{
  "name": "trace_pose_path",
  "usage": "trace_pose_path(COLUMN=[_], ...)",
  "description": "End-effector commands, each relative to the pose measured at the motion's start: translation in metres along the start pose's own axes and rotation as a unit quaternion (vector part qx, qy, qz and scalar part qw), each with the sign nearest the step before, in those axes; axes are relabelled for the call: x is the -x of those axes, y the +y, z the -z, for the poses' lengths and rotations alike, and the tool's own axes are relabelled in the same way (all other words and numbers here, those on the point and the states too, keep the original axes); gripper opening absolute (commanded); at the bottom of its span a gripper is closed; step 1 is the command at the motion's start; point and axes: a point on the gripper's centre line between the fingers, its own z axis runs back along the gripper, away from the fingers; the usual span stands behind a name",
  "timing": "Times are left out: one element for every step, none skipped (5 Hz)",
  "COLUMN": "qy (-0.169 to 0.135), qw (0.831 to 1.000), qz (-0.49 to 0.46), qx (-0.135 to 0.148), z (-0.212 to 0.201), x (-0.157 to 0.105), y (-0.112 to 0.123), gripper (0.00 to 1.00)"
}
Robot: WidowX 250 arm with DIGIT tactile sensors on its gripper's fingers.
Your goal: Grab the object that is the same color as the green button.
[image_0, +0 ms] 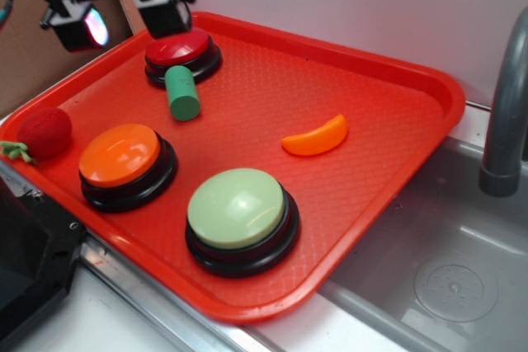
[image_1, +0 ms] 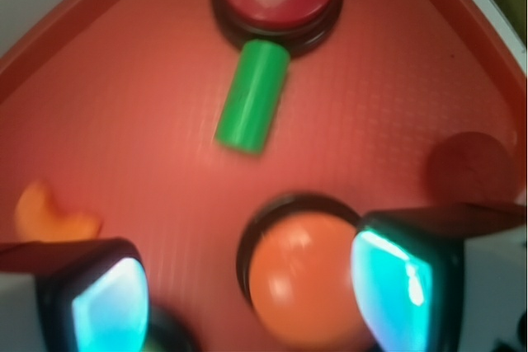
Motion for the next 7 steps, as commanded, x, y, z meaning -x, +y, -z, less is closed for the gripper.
trace_pose_path(qy=[-0.05,-0.02,-0.025,-0.029,-0.042,-0.043,-0.016], qw=[0.994,0.994,0.993,0.991,0.991,0.995,1.0], qz=[-0.1,-0.105,-0.116,-0.126,-0.126,-0.094,0.018], qx=[-0.009,-0.011,-0.013,-0.016,-0.001,0.004,-0.003], z=[0.051,0.071,0.083,0.093,0.089,0.074,0.045], x=[-0.035,-0.04,-0.043,-0.047,-0.047,-0.046,-0.043], y=[0.002,0.002,0.005,0.007,0.009,0.005,-0.003], gripper=[1.0,1.0,1.0,1.0,0.0,0.0,0.0])
